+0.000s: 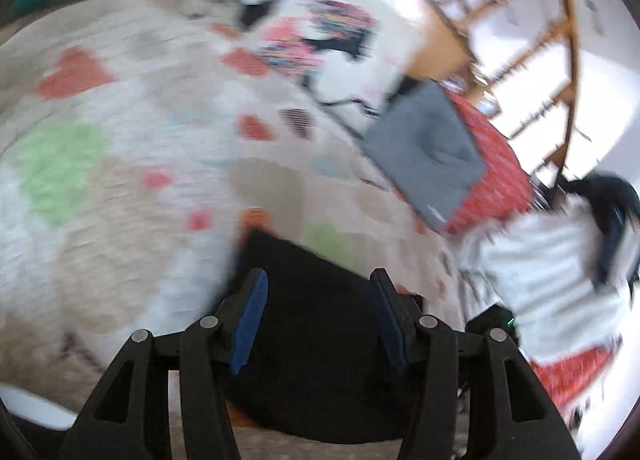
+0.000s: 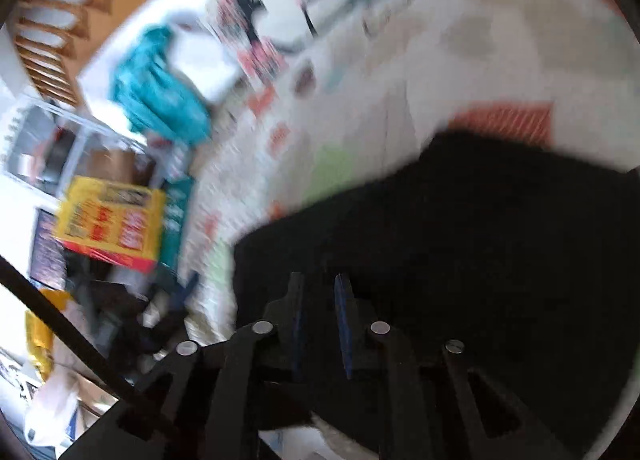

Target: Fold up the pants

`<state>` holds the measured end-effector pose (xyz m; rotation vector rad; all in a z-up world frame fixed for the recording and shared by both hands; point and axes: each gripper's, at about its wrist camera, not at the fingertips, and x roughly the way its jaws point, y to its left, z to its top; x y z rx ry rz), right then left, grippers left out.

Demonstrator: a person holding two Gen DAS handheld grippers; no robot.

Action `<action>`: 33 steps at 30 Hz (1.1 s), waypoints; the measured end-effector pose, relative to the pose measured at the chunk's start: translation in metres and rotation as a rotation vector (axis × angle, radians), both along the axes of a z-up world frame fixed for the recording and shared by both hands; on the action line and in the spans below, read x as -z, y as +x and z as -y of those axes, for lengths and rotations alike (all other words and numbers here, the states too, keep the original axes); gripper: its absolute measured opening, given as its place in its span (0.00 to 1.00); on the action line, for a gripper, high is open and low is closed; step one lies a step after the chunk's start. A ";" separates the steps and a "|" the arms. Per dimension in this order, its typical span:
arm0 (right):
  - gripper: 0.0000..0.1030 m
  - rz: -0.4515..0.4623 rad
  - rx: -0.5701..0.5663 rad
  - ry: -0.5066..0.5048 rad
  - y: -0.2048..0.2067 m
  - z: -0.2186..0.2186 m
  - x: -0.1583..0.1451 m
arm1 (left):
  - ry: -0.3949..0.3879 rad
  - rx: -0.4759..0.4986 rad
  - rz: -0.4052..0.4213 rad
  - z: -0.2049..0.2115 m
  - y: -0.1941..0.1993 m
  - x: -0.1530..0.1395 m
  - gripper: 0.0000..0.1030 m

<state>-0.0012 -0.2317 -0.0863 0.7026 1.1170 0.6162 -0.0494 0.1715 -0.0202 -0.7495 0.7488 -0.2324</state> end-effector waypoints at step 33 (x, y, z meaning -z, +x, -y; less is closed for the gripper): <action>0.97 -0.155 -0.630 -1.076 0.078 -0.306 -0.013 | -0.192 -0.002 -0.199 0.021 -0.037 0.072 0.66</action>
